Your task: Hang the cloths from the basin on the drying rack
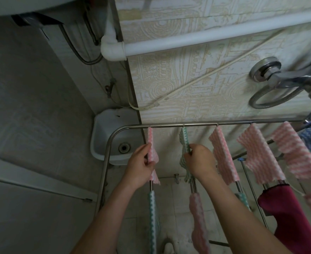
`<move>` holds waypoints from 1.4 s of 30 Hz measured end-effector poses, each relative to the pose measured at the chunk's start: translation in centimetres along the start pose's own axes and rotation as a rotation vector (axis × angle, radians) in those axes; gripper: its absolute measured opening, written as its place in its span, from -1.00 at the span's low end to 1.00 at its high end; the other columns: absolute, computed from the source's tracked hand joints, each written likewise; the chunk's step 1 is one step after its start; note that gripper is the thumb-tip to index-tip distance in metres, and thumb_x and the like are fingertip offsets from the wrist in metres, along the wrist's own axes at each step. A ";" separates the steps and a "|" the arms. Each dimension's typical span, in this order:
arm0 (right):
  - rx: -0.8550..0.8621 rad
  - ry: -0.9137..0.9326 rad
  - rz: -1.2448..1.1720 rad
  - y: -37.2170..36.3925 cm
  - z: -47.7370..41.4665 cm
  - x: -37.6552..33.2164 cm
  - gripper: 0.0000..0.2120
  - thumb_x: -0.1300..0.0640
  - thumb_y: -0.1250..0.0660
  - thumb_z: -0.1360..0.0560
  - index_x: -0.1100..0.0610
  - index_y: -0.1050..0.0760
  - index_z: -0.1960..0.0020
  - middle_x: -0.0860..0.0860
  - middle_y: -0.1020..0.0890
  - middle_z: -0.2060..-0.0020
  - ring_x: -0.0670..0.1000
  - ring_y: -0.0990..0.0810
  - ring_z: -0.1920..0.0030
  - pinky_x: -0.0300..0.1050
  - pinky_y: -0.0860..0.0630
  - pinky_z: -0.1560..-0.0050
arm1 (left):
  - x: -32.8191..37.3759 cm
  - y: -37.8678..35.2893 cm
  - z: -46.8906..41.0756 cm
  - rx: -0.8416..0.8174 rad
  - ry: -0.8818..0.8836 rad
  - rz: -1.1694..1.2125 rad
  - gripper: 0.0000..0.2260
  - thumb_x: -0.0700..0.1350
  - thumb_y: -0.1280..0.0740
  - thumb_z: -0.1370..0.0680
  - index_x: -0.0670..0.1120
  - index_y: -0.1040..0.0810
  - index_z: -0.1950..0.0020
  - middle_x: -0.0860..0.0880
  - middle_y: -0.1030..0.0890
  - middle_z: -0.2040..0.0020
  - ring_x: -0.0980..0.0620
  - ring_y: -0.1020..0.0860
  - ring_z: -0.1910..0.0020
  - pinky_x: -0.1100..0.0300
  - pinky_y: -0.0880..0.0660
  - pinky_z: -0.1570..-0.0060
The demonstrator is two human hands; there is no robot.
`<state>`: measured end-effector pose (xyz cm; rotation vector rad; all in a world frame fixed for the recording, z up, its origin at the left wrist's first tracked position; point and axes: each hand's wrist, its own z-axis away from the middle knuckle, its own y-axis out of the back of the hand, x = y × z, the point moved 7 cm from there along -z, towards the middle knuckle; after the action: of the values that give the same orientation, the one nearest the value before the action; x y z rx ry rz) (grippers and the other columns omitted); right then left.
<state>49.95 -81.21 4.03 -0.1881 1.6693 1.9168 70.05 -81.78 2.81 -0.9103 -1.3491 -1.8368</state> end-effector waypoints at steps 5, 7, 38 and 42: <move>0.037 0.039 0.000 0.3 0.0 -0.3 -0.78 0.11 -0.32 -0.51 0.20 -0.53 -0.10 0.16 -0.61 0.04 0.20 -0.60 0.03 -0.10 -0.41 0.20 | 1.3 0.7 0.6 0.024 -0.085 -0.163 -0.52 -0.23 -0.31 -0.53 -0.03 -0.33 -0.44 0.11 -0.32 -0.29 0.11 -0.45 -0.04 0.36 -0.41 0.00; 0.048 0.053 -0.013 0.5 0.1 -0.5 -0.65 0.09 -0.33 -0.52 0.15 -0.46 -0.28 0.16 -0.61 -0.03 0.20 -0.60 -0.02 -0.04 -0.50 0.12 | 1.5 0.4 0.8 -0.001 -0.109 -0.203 -0.46 -0.25 -0.32 -0.52 -0.06 -0.27 -0.47 0.09 -0.29 -0.34 0.08 -0.43 -0.18 0.34 -0.38 -0.13; -0.126 0.092 -0.106 0.2 14.9 5.4 -0.72 -0.07 -0.35 -0.48 0.00 -0.31 0.28 0.06 -0.62 0.24 0.13 -0.60 0.15 -0.10 -0.42 0.22 | 0.5 -1.6 12.6 0.030 -0.059 -0.391 -0.57 -0.17 -0.44 -0.43 0.01 -0.49 -0.28 0.03 -0.45 0.17 0.18 -0.43 0.27 0.23 -0.37 0.18; -0.026 0.140 -0.188 3.1 16.9 6.3 -0.76 -0.01 -0.33 -0.51 0.12 -0.42 0.22 0.06 -0.60 0.32 0.11 -0.58 0.24 -0.02 -0.48 0.22 | 1.8 1.3 14.8 0.309 -0.100 -0.147 -0.81 -0.14 -0.39 -0.49 0.16 -0.59 0.02 0.10 -0.57 0.24 0.13 -0.52 0.28 0.18 -0.47 0.19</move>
<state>47.62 -63.35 7.23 -0.4829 1.6525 1.8198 72.30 -68.01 8.24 -0.7643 -1.7447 -1.6423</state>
